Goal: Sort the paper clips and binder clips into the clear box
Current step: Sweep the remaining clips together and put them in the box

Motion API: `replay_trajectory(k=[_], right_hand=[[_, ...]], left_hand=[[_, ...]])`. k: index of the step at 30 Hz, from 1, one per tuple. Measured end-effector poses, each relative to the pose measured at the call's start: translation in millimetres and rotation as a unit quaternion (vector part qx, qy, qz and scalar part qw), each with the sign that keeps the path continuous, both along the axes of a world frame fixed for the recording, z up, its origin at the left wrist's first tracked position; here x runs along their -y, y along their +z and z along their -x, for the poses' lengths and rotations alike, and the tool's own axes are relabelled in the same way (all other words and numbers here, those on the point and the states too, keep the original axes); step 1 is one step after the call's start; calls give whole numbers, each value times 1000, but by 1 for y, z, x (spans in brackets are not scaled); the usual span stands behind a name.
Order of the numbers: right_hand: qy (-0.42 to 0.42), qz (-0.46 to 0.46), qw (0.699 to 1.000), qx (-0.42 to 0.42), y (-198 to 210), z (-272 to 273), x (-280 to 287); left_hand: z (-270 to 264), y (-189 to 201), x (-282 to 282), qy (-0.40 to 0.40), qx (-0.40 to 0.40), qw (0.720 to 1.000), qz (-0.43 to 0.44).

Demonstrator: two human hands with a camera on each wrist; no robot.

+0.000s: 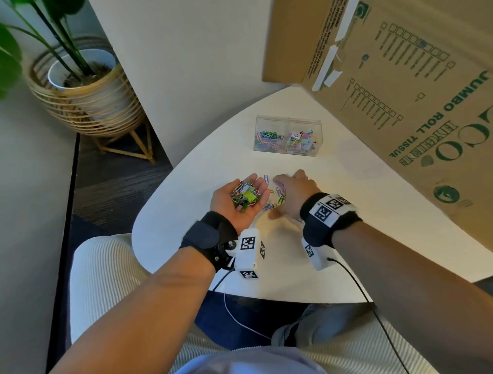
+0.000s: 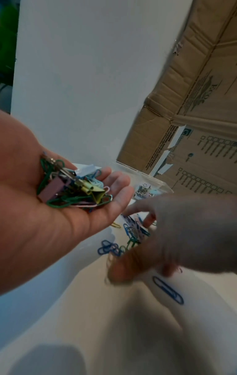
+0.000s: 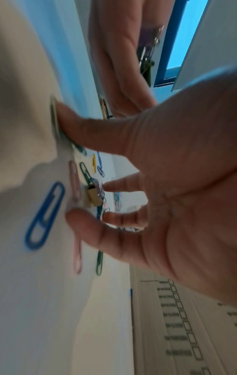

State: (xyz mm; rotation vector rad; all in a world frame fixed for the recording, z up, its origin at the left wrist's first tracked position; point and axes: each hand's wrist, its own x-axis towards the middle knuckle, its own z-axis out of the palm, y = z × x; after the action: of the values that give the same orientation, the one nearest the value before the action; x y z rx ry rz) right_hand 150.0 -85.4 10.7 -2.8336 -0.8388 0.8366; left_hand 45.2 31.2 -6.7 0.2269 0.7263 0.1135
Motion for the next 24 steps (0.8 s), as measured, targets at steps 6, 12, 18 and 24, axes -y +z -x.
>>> replay_trajectory(k=[6,12,18,24], right_hand=[[-50,-94,994,-13,-3,-15,-4],[-164,-217,961,-56,-12,-14,8],[-251,-350,890,-150,5,-12,16],[-90,-382,908,-145,47,18,10]], left_hand=[[5,-5,-2,4,-5,1000,-1],[8,-8,6,-10,-14,1000,-3],[5,-9,9,-22,-21,999,-7],[-3,1,22,-30,-16,999,-11]])
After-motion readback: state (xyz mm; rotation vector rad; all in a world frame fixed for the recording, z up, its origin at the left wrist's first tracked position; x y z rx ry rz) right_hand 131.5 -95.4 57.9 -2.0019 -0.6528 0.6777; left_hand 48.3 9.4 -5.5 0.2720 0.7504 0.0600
